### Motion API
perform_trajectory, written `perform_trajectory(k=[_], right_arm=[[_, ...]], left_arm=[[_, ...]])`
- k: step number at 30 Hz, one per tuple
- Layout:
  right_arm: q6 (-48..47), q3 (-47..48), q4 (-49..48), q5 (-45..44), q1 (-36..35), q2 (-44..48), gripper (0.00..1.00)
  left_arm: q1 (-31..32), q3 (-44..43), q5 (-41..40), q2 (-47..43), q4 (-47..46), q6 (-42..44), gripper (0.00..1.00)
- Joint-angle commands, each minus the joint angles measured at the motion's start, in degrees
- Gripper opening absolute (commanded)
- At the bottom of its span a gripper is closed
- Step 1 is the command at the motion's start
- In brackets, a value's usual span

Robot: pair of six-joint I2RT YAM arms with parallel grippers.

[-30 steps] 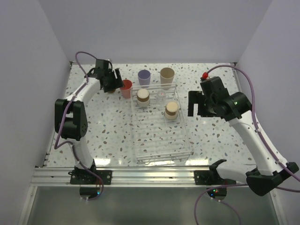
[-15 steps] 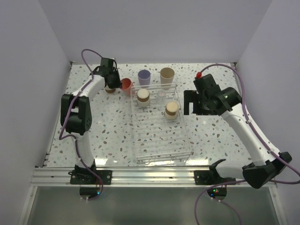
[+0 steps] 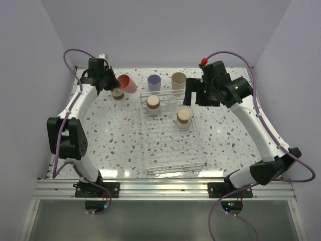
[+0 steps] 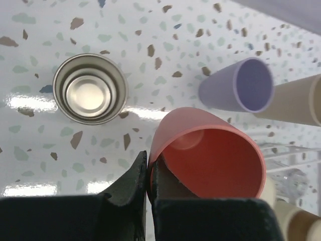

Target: Load the cups into the dish rack

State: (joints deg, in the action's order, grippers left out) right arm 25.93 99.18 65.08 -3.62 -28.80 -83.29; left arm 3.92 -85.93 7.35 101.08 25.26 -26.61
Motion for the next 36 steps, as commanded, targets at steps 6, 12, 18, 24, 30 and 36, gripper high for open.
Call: perform_trajectory(k=[6,12,18,24,30,36], right_arm=[[3.9,4.2,-14.9,19.0,0.2,-1.4,0.98],[15.7,-4.7,-34.4,34.8,0.3,0.3,0.98],[37.0,-16.9,-62.5,45.2,0.3,0.1,0.98],[44.4,-17.7,-71.7,45.0,0.1,-1.8,0.98],[51.3,-17.3,-79.3,45.0,-1.7,-3.8,0.98],[52.3,-15.2,-80.1,44.8,-4.9,-4.9,0.98]], left_arm=[[-0.1,6.8,14.2,-16.3,-12.0,-3.7,0.00],[-0.1,19.5,20.9,-29.1,-20.6,-6.6,0.00],[-0.1,28.3,29.8,-39.6,-32.5,-16.3,0.00],[-0.1,28.9,32.2,-46.3,-34.2,-19.4,0.00],[-0.1,29.6,32.5,-49.0,-37.6,-24.0,0.00],[-0.1,34.7,32.6,-51.5,-48.4,-33.2,0.00]])
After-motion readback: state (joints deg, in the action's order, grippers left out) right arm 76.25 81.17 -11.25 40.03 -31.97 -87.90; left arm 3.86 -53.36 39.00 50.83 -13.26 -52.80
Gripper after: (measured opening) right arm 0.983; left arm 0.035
